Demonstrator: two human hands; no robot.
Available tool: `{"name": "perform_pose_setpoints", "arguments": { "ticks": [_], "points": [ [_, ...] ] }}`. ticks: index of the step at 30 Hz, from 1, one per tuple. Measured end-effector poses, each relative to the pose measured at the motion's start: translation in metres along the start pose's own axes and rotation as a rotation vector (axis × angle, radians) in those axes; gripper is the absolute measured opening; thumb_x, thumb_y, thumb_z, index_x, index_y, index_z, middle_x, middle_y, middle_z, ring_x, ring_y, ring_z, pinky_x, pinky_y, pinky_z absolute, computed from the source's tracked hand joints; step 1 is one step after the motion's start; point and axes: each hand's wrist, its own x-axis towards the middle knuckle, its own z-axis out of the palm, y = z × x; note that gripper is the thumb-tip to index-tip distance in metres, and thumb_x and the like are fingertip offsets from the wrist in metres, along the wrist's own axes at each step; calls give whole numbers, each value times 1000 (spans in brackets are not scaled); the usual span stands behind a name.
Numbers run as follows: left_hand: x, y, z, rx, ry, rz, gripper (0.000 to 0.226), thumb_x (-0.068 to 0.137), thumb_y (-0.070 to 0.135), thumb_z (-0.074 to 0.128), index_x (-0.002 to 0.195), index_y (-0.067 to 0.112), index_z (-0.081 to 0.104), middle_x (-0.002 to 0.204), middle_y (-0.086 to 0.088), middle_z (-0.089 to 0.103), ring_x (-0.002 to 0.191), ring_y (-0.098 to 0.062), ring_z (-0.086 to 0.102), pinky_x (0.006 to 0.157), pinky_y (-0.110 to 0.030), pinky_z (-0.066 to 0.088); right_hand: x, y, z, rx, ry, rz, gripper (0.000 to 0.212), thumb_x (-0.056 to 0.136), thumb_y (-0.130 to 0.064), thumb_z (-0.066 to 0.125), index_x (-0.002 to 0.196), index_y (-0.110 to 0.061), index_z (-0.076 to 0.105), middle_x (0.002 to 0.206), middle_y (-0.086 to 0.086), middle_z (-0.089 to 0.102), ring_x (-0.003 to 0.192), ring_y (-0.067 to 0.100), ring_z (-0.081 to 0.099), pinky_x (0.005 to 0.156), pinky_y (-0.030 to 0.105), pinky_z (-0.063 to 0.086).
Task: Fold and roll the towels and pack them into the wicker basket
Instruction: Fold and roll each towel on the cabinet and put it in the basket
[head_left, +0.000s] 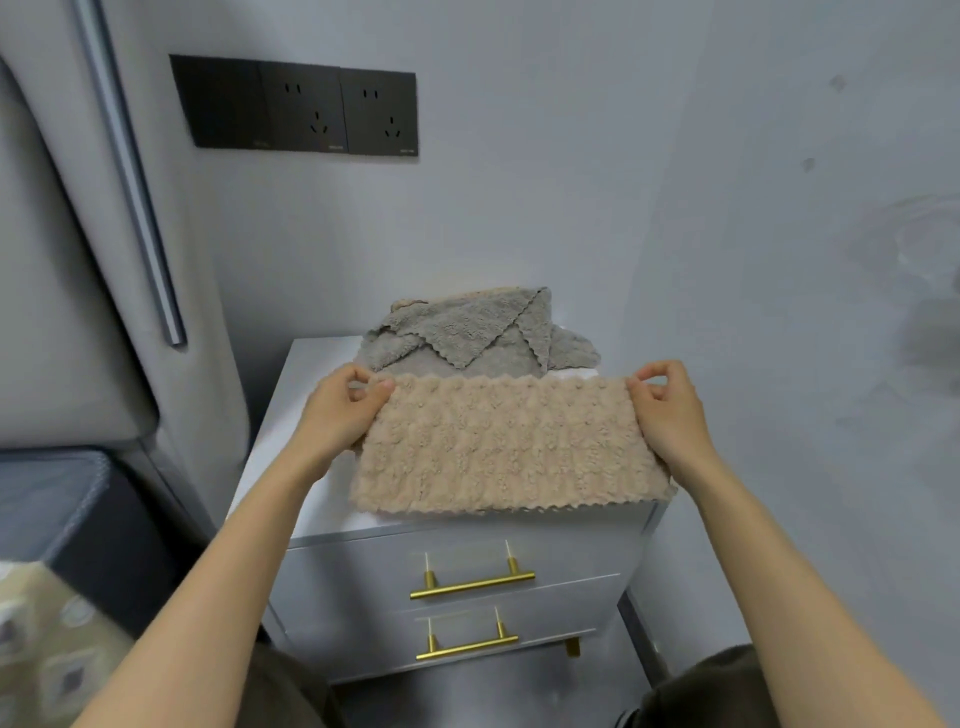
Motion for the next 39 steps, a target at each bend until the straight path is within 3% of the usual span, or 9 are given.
{"name": "perform_pose_setpoints", "arguments": {
  "ticks": [4, 8, 11, 13, 17, 20, 27, 34, 39],
  "points": [
    [19, -16, 14, 77, 23, -31, 19, 94, 28, 56, 105, 11, 56, 94, -10, 65, 67, -18, 57, 53, -30, 49, 17, 18, 16, -43, 15, 101, 14, 92, -21, 57, 106, -16, 55, 94, 6, 65, 72, 11, 56, 59, 25, 40],
    [27, -26, 16, 203, 60, -4, 33, 94, 24, 56, 124, 11, 50, 115, -3, 57, 98, -22, 59, 84, -38, 52, 24, 26, 20, -61, -30, 150, 23, 92, -17, 56, 115, -17, 53, 112, 7, 64, 94, 22, 60, 69, 26, 42],
    [23, -24, 10, 446, 102, 81, 32, 92, 34, 56, 115, 12, 52, 104, -1, 55, 92, -19, 56, 75, -32, 44, 21, 22, 16, -236, -95, 87, 30, 92, -17, 57, 122, -11, 53, 116, 4, 60, 109, 22, 56, 82, 24, 37],
    [17, -22, 8, 566, 29, 41, 29, 90, 43, 56, 87, 15, 52, 80, 1, 55, 73, -18, 53, 64, -30, 41, 16, 19, 11, -367, -109, 63, 27, 92, -21, 56, 116, -9, 57, 110, 6, 61, 107, 24, 55, 80, 25, 36],
    [4, -27, 7, 773, -227, -129, 58, 85, 63, 52, 51, 19, 35, 46, 6, 35, 47, -16, 35, 52, -27, 26, 6, 21, -1, -653, -263, 193, 32, 90, -41, 55, 74, -13, 52, 77, 6, 58, 79, 27, 53, 62, 29, 37],
    [-2, -29, 6, 829, -296, -140, 59, 85, 66, 49, 52, 19, 37, 51, 4, 38, 52, -15, 37, 54, -27, 28, -2, 20, -7, -741, -348, 237, 49, 89, -47, 57, 57, -19, 32, 58, 0, 40, 57, 20, 42, 49, 29, 29],
    [-9, -28, 4, 731, -168, -40, 41, 86, 53, 60, 65, 19, 48, 64, 4, 55, 62, -15, 49, 59, -27, 36, -11, 16, -16, -571, -241, 150, 22, 88, -31, 62, 72, -17, 58, 74, -5, 60, 83, 21, 57, 70, 29, 43],
    [-18, -21, 2, 759, 37, 237, 38, 94, 45, 51, 63, 22, 45, 61, 6, 52, 60, -15, 49, 53, -27, 33, -11, 12, -17, -255, -178, 166, 20, 91, -27, 60, 81, -9, 58, 68, 3, 62, 59, 16, 58, 63, 29, 45],
    [-13, -22, -1, 757, 71, 311, 36, 96, 42, 45, 65, 24, 43, 68, 4, 58, 71, -22, 55, 56, -30, 38, -11, 13, -17, -255, -191, 162, 22, 91, -28, 61, 79, -11, 56, 69, 4, 64, 60, 17, 61, 64, 28, 44]
  ]
}}
